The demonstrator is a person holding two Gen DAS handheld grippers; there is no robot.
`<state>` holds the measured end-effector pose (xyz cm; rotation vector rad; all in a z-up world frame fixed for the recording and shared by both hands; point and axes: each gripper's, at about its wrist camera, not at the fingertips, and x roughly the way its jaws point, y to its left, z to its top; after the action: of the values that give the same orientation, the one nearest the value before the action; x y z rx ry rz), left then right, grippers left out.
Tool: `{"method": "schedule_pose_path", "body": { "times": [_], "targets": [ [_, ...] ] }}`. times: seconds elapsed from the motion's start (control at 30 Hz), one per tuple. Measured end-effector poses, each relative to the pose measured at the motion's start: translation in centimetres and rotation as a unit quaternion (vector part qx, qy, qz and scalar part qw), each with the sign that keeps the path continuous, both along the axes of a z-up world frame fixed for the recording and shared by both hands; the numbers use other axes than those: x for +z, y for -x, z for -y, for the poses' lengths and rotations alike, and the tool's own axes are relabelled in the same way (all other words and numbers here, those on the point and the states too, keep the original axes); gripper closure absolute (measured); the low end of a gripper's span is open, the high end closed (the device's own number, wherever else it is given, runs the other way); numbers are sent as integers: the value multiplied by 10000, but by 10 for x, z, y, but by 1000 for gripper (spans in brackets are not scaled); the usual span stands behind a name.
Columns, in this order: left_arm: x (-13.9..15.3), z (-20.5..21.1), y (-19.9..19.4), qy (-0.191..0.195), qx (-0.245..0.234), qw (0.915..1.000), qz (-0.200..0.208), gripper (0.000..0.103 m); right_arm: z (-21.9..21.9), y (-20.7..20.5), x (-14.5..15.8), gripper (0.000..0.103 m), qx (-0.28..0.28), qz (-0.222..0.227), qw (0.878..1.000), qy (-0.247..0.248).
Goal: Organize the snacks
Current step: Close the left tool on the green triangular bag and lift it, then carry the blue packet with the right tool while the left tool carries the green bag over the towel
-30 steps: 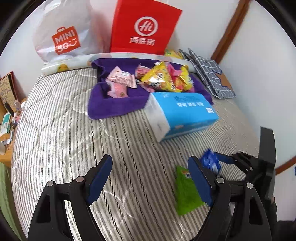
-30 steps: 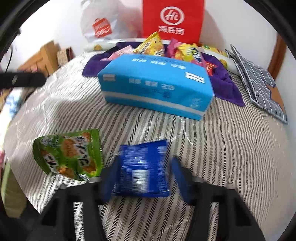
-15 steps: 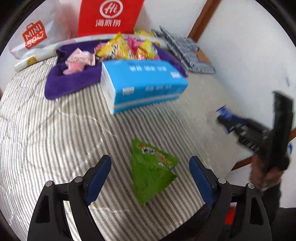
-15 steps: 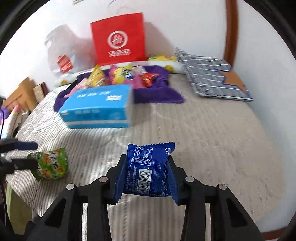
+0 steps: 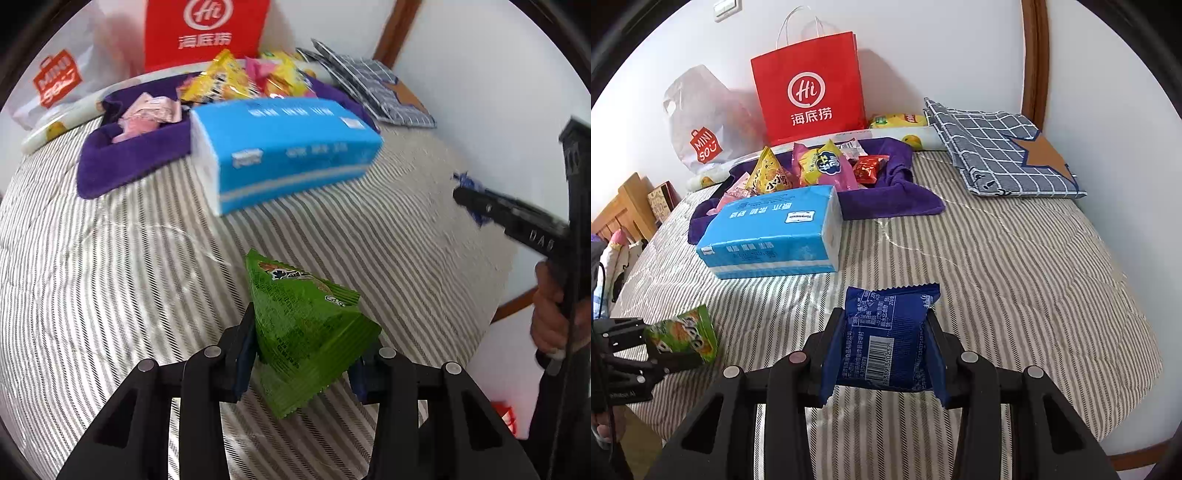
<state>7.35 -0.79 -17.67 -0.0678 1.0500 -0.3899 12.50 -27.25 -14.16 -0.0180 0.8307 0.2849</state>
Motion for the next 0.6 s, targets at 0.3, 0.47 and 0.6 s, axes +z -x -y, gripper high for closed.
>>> {"method": "schedule_pose_path", "body": {
  "times": [0.3, 0.47, 0.6],
  "targets": [
    [26, -33, -19, 539, 369, 9979, 43, 61, -21, -18, 9, 65, 97, -19, 9998, -166],
    [39, -36, -32, 570, 511, 9970, 128, 61, -33, -27, 16, 65, 154, 4, 9997, -203],
    [50, -34, -37, 547, 505, 9970, 204, 61, -38, -34, 22, 65, 185, 18, 9996, -225]
  ]
}}
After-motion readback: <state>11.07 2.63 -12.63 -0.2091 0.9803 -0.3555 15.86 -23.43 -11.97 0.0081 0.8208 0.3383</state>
